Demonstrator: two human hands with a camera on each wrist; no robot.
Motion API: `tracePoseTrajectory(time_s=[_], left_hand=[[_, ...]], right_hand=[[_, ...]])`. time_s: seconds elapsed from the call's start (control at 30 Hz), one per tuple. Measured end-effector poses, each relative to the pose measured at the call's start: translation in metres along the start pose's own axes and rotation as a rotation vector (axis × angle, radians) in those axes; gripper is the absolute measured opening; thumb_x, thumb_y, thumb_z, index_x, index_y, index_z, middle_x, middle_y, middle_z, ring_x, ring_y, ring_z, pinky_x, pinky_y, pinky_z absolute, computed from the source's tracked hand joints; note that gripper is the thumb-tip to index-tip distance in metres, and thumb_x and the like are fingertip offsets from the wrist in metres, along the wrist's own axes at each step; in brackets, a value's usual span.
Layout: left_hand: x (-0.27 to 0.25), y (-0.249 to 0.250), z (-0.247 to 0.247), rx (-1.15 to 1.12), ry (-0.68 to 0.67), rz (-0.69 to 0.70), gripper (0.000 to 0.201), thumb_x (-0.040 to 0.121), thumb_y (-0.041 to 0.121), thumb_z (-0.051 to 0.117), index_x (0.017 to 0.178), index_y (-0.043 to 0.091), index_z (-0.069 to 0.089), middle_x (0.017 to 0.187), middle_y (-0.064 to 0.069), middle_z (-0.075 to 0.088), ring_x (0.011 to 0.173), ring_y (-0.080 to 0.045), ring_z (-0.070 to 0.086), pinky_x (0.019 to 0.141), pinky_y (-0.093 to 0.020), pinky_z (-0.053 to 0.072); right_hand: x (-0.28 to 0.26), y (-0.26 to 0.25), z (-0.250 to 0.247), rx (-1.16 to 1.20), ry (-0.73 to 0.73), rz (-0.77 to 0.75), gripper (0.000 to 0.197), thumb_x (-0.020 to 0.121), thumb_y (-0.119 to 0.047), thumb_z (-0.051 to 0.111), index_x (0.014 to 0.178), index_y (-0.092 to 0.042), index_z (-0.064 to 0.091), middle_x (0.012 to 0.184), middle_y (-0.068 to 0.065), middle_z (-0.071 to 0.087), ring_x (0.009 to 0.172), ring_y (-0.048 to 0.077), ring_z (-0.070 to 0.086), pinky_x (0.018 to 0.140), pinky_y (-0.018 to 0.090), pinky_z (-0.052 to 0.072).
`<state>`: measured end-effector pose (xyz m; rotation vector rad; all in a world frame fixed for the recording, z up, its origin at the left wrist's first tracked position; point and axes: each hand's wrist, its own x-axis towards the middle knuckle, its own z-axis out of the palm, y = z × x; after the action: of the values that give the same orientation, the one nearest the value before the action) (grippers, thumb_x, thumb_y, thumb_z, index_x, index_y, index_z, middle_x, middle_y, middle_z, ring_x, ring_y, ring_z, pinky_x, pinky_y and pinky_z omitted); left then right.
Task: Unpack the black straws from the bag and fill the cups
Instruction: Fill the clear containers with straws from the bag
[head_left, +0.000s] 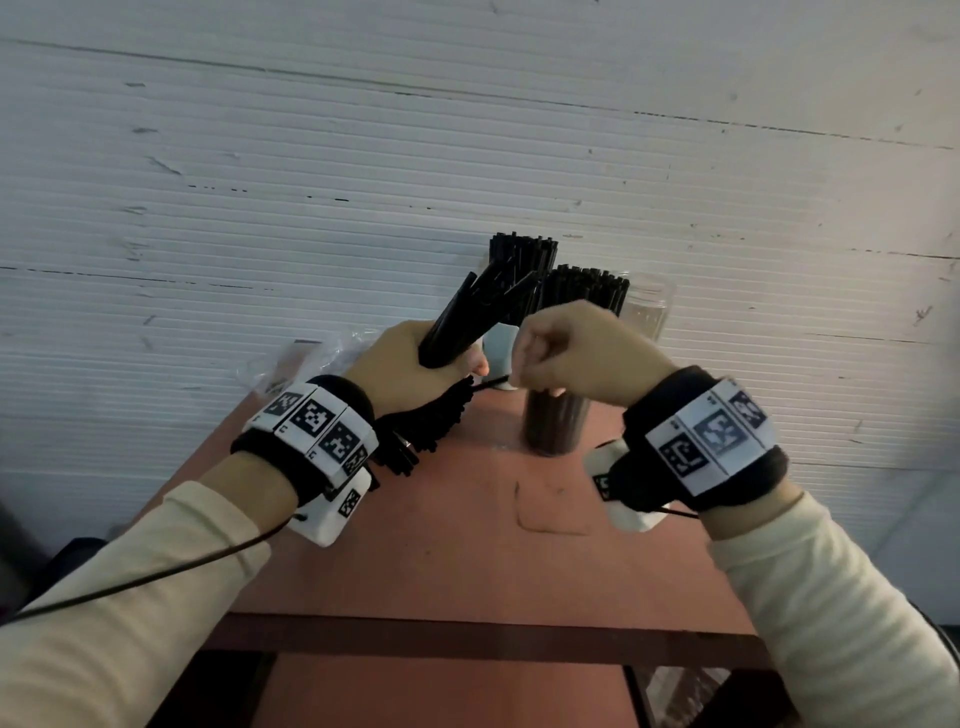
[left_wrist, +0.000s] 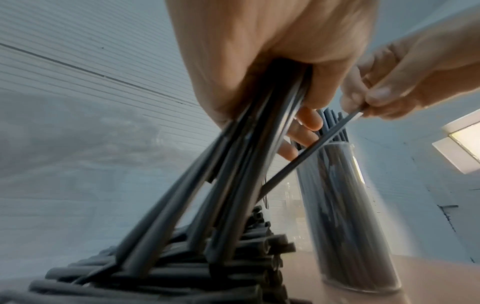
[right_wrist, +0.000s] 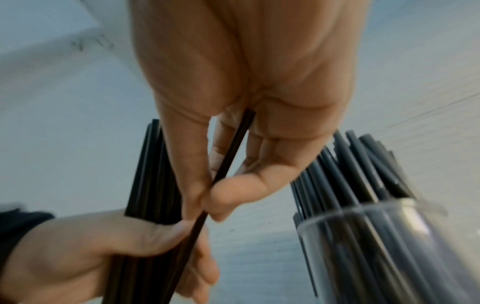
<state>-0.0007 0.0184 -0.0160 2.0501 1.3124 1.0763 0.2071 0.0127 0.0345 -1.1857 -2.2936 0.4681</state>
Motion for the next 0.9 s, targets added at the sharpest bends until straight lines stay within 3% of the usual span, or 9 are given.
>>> tracePoseTrajectory(time_s=[0.13, 0.2, 0.27, 0.37, 0.47, 0.53, 0.67, 0.77, 0.9], left_hand=[[0.002, 0.016, 0.005, -0.065, -0.082, 0.065, 0.018, 0.096, 0.028, 0.057, 0.099, 0.019, 0.073, 0.092, 0.006, 0.075, 0.09, -0.01, 0.07, 0.089, -0.027, 0.05], [0.004, 0.024, 0.012, -0.127, -0.091, 0.107, 0.015, 0.096, 0.024, 0.058, 0.091, 0.015, 0.069, 0.081, 0.004, 0.073, 0.081, -0.012, 0.07, 0.082, -0.024, 0.051], [0.005, 0.031, 0.021, -0.218, -0.064, 0.119, 0.016, 0.094, 0.027, 0.061, 0.08, 0.019, 0.063, 0.066, 0.003, 0.065, 0.07, -0.016, 0.065, 0.078, -0.026, 0.051], [0.006, 0.036, 0.039, -0.384, -0.056, 0.086, 0.019, 0.09, 0.03, 0.062, 0.078, 0.017, 0.059, 0.062, 0.001, 0.057, 0.064, -0.015, 0.057, 0.077, -0.029, 0.048], [0.007, 0.039, 0.056, -0.431, -0.126, 0.049, 0.018, 0.092, 0.019, 0.063, 0.077, 0.013, 0.056, 0.068, -0.001, 0.057, 0.068, -0.014, 0.059, 0.08, -0.025, 0.049], [0.008, 0.039, 0.063, -0.439, -0.201, -0.009, 0.016, 0.089, 0.013, 0.068, 0.078, 0.014, 0.057, 0.074, 0.0, 0.06, 0.077, -0.014, 0.063, 0.084, -0.024, 0.05], [0.013, 0.03, 0.066, -0.365, -0.272, -0.125, 0.014, 0.082, 0.011, 0.075, 0.08, 0.015, 0.062, 0.082, 0.001, 0.064, 0.085, -0.01, 0.062, 0.091, -0.029, 0.048], [0.013, 0.029, 0.067, -0.37, -0.291, -0.142, 0.012, 0.081, 0.009, 0.075, 0.082, 0.012, 0.063, 0.087, -0.005, 0.064, 0.089, -0.015, 0.062, 0.095, -0.031, 0.048], [0.012, 0.028, 0.069, -0.362, -0.372, -0.184, 0.009, 0.083, 0.009, 0.073, 0.084, 0.01, 0.064, 0.089, -0.007, 0.063, 0.09, -0.016, 0.061, 0.098, -0.032, 0.046]], right_hand=[[-0.001, -0.01, -0.024, 0.121, 0.235, -0.069, 0.016, 0.072, -0.011, 0.08, 0.08, -0.016, 0.068, 0.076, -0.001, 0.071, 0.068, 0.01, 0.065, 0.07, 0.023, 0.052], [-0.001, -0.016, -0.034, 0.236, 0.327, -0.104, 0.026, 0.071, -0.011, 0.079, 0.089, -0.014, 0.061, 0.081, 0.003, 0.071, 0.069, 0.018, 0.067, 0.069, 0.029, 0.054], [-0.003, -0.024, -0.041, 0.332, 0.388, -0.172, 0.024, 0.075, -0.007, 0.071, 0.092, -0.015, 0.055, 0.086, 0.003, 0.067, 0.069, 0.016, 0.065, 0.068, 0.031, 0.053], [-0.007, -0.032, -0.043, 0.372, 0.472, -0.264, 0.026, 0.08, -0.014, 0.057, 0.106, -0.018, 0.055, 0.104, -0.001, 0.062, 0.093, 0.01, 0.064, 0.086, 0.031, 0.054], [-0.007, -0.034, -0.037, 0.369, 0.44, -0.267, 0.038, 0.089, -0.024, 0.051, 0.126, -0.021, 0.051, 0.124, -0.004, 0.057, 0.114, 0.009, 0.056, 0.095, 0.022, 0.047], [-0.005, -0.032, -0.028, 0.28, 0.383, -0.218, 0.032, 0.095, -0.034, 0.049, 0.124, -0.021, 0.056, 0.121, -0.006, 0.061, 0.109, 0.007, 0.058, 0.09, 0.017, 0.046], [0.002, -0.016, -0.006, -0.038, 0.284, -0.176, 0.032, 0.096, -0.039, 0.054, 0.094, -0.011, 0.069, 0.095, 0.0, 0.066, 0.085, 0.006, 0.06, 0.073, 0.012, 0.043], [0.003, -0.004, 0.003, -0.064, 0.376, -0.284, 0.021, 0.09, -0.027, 0.063, 0.106, -0.013, 0.068, 0.108, -0.004, 0.058, 0.095, 0.001, 0.053, 0.087, 0.007, 0.037], [0.003, 0.004, 0.009, -0.106, 0.381, -0.294, 0.014, 0.086, -0.016, 0.063, 0.096, -0.01, 0.07, 0.103, 0.001, 0.061, 0.097, 0.012, 0.056, 0.094, 0.024, 0.042]])
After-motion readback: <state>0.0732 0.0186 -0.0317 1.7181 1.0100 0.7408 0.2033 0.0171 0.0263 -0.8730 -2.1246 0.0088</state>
